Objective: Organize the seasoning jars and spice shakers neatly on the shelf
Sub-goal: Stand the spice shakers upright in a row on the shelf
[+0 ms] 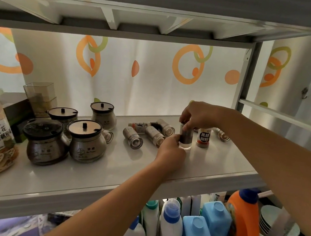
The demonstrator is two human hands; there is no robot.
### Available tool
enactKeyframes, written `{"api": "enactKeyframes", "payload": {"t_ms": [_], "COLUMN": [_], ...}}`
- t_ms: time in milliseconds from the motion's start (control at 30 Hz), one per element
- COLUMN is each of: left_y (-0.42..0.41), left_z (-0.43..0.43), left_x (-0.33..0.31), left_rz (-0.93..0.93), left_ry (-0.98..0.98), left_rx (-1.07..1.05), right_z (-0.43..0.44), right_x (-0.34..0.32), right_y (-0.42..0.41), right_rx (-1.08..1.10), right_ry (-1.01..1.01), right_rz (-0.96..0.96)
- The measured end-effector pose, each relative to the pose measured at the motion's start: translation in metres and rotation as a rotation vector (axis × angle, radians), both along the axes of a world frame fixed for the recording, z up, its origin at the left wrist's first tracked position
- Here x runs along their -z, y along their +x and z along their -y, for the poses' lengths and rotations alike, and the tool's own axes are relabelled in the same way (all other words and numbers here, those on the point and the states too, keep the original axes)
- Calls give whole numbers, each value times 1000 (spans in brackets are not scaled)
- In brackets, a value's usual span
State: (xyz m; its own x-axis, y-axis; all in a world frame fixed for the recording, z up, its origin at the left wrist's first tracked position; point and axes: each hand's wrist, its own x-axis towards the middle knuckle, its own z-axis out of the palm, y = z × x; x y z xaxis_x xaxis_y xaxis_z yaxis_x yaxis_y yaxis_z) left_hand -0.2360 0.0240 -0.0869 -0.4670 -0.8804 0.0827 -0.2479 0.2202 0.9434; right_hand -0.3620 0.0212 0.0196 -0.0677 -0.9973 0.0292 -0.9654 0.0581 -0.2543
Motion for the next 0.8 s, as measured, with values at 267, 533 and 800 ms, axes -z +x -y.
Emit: {"api": "enactKeyframes", "payload": {"t_ms": [267, 533, 800], "left_y": [3, 29, 64], "left_z": [-2, -13, -1], "left_x": [-5, -5, -18], "left_rz": [-2, -204, -320], "left_ry": [2, -2, -76], "left_rx": [29, -61, -262], "right_z": [-1, -17, -8], "right_x": [-1, -18, 46], "right_y": [1, 24, 77], "right_rx": [23, 54, 81], "right_ry": [22, -168, -428], "right_rz": [17, 65, 560]}}
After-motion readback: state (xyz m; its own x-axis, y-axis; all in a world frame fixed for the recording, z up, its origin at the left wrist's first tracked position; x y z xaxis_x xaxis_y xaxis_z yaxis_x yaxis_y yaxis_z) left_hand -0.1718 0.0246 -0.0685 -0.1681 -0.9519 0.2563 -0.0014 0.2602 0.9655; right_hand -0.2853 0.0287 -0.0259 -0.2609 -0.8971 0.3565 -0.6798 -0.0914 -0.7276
